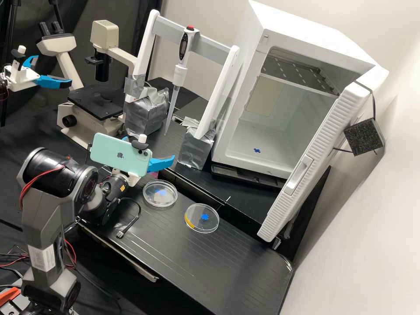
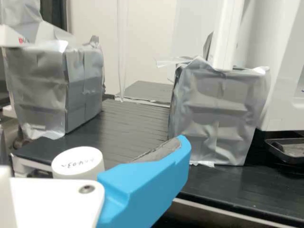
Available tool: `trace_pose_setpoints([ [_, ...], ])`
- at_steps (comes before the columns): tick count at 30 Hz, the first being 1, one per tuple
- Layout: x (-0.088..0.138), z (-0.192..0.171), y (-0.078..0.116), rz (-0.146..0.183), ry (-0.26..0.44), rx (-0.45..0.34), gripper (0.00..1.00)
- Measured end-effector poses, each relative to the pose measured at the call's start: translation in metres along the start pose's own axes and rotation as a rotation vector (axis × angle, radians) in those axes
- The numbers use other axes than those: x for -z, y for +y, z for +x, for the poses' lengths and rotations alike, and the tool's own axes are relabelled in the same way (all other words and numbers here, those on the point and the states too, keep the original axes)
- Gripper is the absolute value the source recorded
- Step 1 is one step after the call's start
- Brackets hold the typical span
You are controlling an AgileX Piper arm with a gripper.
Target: Open the bottle
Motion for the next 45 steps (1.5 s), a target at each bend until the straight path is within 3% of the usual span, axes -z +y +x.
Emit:
trace_pose_setpoints([
  [17, -0.011, 0.006, 0.001, -0.002, -0.045, -0.005, 0.0],
  [45, -0.008, 0.006, -0.002, -0.005, -0.031, 0.008, 0.0],
])
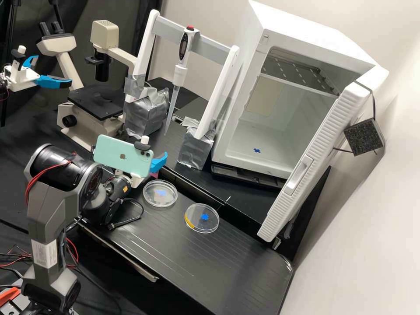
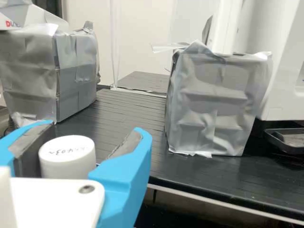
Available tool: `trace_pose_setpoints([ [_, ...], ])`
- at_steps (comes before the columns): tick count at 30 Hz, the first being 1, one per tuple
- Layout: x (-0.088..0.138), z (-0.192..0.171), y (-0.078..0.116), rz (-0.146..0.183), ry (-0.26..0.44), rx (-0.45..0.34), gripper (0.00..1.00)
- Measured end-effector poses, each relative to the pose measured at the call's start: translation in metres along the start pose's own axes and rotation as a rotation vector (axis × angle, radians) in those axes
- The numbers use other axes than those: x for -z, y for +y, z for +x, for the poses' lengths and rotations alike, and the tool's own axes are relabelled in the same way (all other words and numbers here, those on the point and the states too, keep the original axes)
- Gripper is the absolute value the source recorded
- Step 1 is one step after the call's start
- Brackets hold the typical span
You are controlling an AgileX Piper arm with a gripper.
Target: Open the bottle
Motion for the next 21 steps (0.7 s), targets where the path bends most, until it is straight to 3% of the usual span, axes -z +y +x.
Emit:
trace_pose_setpoints([
  [21, 0.0015, 0.0, -0.0013, -0.01, 0.016, 0.013, 0.0],
])
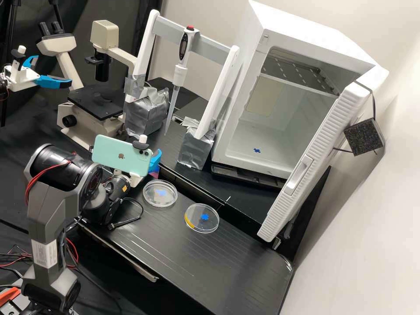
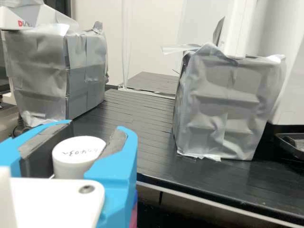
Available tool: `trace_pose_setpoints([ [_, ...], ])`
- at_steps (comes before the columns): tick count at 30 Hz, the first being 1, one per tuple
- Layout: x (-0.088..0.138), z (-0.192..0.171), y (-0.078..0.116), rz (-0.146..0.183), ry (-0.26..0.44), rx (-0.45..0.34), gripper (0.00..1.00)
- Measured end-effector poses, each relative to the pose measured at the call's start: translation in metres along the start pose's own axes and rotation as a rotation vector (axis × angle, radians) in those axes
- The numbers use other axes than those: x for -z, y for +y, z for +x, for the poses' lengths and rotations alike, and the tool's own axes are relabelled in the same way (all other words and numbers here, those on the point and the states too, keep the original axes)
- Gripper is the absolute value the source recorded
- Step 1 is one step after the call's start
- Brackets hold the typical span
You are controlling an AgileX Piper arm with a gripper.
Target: Open the bottle
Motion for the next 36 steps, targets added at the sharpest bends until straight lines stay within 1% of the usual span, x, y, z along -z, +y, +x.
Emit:
trace_pose_setpoints([
  [13, 0.003, -0.002, 0.003, 0.0, 0.002, 0.0, 0.0],
  [19, 0.007, -0.004, 0.008, 0.0, 0.011, -0.01, 0.0],
  [23, 0.012, -0.007, 0.016, 0.011, 0.023, -0.049, 0.0],
  [28, 0.019, -0.013, 0.028, 0.008, 0.053, -0.089, 0.0],
  [31, 0.023, -0.018, 0.035, 0.022, 0.07, -0.116, 0.0],
  [32, 0.024, -0.022, 0.036, 0.034, 0.076, -0.12, 0.0],
  [35, 0.023, -0.032, 0.034, 0.053, 0.089, -0.117, 0.0],
  [36, 0.023, -0.036, 0.033, 0.055, 0.093, -0.113, 0.0],
])
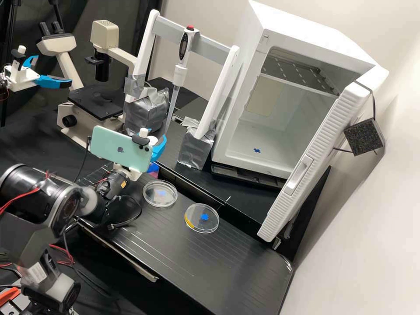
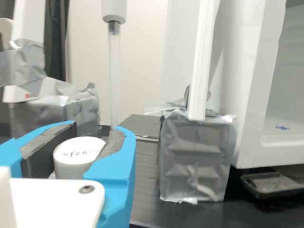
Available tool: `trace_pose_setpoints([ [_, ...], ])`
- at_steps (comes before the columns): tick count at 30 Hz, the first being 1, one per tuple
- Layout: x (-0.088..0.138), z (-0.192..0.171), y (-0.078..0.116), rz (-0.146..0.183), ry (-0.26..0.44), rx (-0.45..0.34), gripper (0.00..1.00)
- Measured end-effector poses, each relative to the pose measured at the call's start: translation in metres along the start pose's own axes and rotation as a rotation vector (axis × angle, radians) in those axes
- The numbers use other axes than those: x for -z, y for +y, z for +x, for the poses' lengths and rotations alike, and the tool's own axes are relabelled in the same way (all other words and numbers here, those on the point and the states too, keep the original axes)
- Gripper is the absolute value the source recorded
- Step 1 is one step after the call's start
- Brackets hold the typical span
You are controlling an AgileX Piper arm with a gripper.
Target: Open the bottle
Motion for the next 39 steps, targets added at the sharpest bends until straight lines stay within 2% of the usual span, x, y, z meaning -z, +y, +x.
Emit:
trace_pose_setpoints([
  [12, -0.006, -0.05, -0.012, 0.01, 0.073, 0.052, 0.0],
  [18, -0.005, -0.057, -0.026, 0.013, 0.082, 0.122, 0.0],
  [22, -0.009, -0.056, -0.034, -0.01, 0.053, 0.159, 0.0],
  [26, -0.017, -0.051, -0.039, -0.01, 0.005, 0.179, 0.0],
  [33, -0.023, -0.042, -0.034, -0.015, -0.031, 0.147, 0.0],
  [34, -0.024, -0.041, -0.033, -0.015, -0.034, 0.144, 1.0],
  [39, -0.024, -0.041, -0.034, -0.015, -0.036, 0.147, 1.0],
])
